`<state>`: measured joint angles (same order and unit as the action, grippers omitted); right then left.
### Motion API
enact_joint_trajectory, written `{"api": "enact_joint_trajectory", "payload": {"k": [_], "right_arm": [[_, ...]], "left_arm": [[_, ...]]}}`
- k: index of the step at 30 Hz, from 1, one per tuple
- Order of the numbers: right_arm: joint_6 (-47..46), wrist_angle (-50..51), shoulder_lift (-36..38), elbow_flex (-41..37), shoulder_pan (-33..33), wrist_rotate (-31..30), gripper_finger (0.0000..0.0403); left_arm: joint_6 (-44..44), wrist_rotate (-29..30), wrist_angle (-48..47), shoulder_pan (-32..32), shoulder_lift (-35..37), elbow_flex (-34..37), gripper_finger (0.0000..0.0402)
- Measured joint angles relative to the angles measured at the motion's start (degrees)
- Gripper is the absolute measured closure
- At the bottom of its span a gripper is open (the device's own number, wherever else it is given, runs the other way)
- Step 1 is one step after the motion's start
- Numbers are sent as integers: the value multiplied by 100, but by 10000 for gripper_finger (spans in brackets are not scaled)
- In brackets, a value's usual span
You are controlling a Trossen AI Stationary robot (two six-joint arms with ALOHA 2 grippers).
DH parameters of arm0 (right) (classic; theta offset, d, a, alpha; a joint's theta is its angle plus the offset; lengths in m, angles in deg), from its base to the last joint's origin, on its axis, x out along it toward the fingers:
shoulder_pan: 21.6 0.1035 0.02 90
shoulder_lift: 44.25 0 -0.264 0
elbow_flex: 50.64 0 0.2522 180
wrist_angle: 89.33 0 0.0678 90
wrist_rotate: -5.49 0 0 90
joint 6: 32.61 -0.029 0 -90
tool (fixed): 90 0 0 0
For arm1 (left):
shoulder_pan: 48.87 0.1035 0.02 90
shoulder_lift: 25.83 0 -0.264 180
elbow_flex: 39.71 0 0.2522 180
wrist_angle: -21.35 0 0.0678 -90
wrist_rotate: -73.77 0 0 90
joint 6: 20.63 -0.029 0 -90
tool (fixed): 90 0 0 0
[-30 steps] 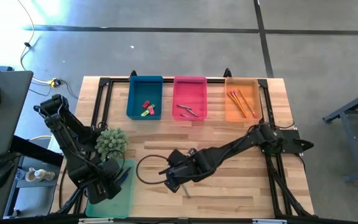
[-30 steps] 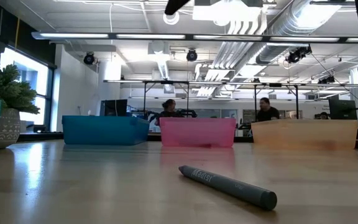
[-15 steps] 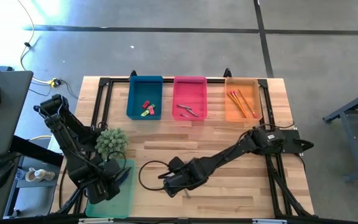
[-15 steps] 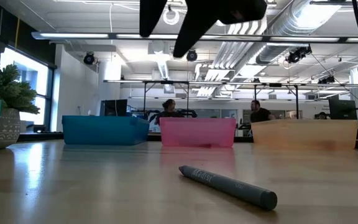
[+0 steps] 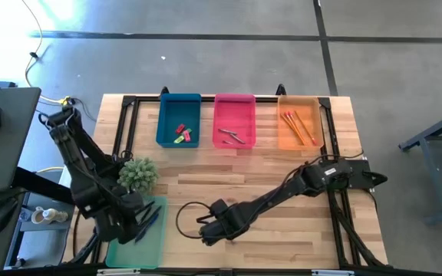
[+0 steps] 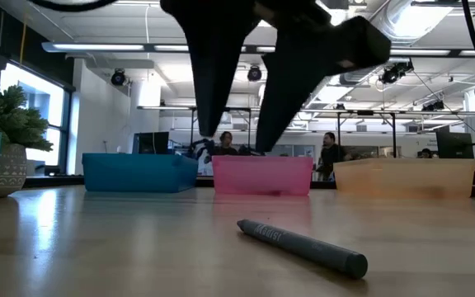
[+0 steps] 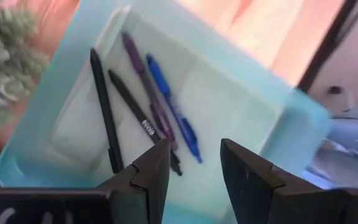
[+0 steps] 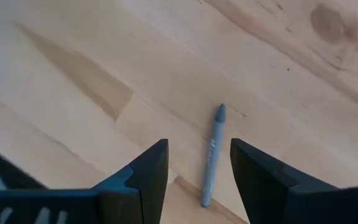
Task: Sort crayons/erasers/pens/pencils in bins
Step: Put the gray crayon into the transparent red bin
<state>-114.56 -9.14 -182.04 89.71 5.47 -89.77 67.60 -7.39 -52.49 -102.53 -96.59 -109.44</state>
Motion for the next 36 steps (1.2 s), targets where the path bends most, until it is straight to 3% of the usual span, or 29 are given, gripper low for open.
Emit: {"api": "enact_joint_trajectory", "payload": {"k": [13, 25, 36], "right_arm": [[-817, 15, -345, 0, 11, 375, 238], [-1261, 41, -674, 28, 6, 690, 242], [-1620, 393, -695, 20, 16, 439, 353]], "left_arm": [[-596, 884, -4, 1, 902, 0, 273], [-903, 981, -11, -1, 975, 0, 273], [-1199, 908, -11, 1, 973, 0, 273]]}}
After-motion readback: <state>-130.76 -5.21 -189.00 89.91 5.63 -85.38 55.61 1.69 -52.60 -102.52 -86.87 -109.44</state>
